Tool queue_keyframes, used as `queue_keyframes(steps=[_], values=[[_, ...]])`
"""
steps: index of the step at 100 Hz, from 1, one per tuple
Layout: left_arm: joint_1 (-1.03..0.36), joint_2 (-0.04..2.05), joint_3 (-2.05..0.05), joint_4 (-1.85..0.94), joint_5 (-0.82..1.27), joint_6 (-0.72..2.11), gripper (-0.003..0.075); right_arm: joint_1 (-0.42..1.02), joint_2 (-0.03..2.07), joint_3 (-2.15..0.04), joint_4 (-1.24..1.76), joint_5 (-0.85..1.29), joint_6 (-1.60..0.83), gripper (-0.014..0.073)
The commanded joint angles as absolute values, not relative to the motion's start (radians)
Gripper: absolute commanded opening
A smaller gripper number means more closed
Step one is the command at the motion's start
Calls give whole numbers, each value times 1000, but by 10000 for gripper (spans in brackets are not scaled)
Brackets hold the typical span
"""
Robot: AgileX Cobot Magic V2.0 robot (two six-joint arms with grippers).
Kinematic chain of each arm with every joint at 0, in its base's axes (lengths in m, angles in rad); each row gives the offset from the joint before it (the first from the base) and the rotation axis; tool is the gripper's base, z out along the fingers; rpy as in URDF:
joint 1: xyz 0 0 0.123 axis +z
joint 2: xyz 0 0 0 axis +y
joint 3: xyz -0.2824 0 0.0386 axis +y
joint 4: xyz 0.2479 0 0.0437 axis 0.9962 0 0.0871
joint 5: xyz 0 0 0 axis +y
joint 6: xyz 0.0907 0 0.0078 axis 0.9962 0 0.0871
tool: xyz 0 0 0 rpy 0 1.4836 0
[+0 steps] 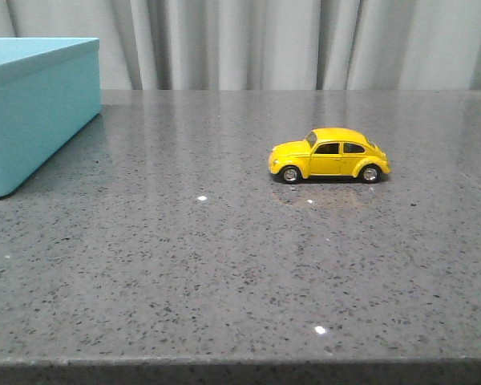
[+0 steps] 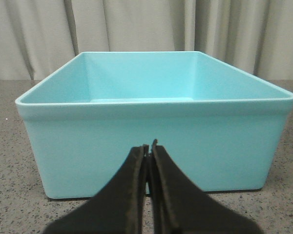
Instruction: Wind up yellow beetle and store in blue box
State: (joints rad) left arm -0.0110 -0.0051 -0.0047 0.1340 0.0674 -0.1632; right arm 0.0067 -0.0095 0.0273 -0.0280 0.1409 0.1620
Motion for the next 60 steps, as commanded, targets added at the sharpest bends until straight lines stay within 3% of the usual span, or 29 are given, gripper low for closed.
queue_keyframes(steps=[1,45,60], values=[[-20,-37,38,127,-14,-173,-20,2,-30,7,-31,62,151,-67],[-20,-36,38,223,-87,-166,-20,2,-30,2,-25,16,151,-67],[-20,-25,3,213,-87,-166,-20,2,-30,-47,-22,93,151,-67]])
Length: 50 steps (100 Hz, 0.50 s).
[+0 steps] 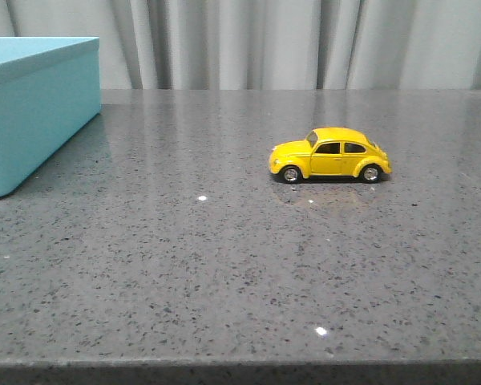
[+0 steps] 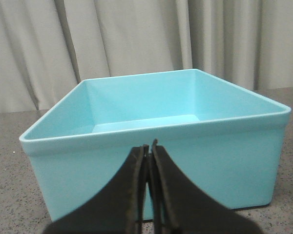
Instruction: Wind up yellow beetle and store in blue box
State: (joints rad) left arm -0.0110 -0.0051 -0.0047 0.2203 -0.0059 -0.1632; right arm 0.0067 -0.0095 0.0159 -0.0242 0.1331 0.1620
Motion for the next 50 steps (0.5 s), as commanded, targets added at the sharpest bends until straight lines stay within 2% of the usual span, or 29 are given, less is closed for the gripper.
queue_keyframes(steps=[1,12,34,50], values=[[-20,-21,1,208,-87,-166,-20,2,-30,-50,-22,97,151,-67],[-20,8,-64,92,-64,-166,-20,2,-17,-104,-22,155,151,-66],[-20,125,-247,90,103,-166,-20,2,85,-245,-22,271,151,-64],[-20,252,-351,62,98,-166,-20,2,204,-342,-22,310,151,-64]])
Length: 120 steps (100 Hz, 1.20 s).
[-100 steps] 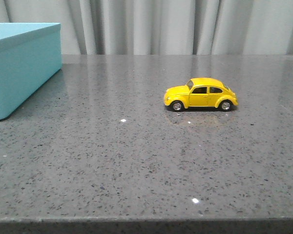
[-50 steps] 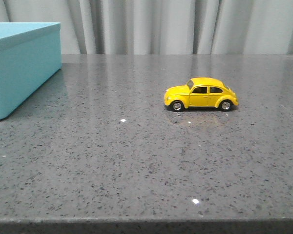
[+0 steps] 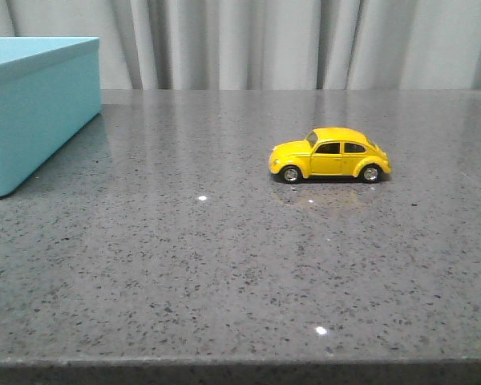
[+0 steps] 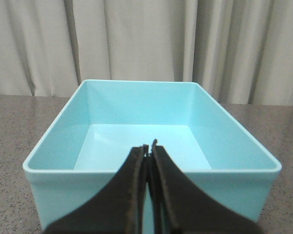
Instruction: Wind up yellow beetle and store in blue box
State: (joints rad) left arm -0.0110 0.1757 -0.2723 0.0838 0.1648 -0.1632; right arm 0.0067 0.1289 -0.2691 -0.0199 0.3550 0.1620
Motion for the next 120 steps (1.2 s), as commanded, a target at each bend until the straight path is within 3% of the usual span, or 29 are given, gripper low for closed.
queue_keyframes(steps=[1,11,17,35,44,99,120], values=[[-20,258,-355,62,98,-166,-20,2,210,-346,-22,316,151,-64],[-20,337,-415,62,100,-166,8,2,304,-404,-22,374,151,-61],[-20,388,-442,62,98,-166,69,2,350,-428,-21,394,151,-32],[-45,510,-501,62,96,-166,321,2,463,-482,0,397,151,218],[-63,549,-511,62,96,-166,387,2,505,-503,0,399,151,321],[-77,569,-511,62,67,-166,396,2,535,-511,29,321,152,346],[-77,569,-511,60,65,-166,396,2,606,-628,57,523,152,346]])
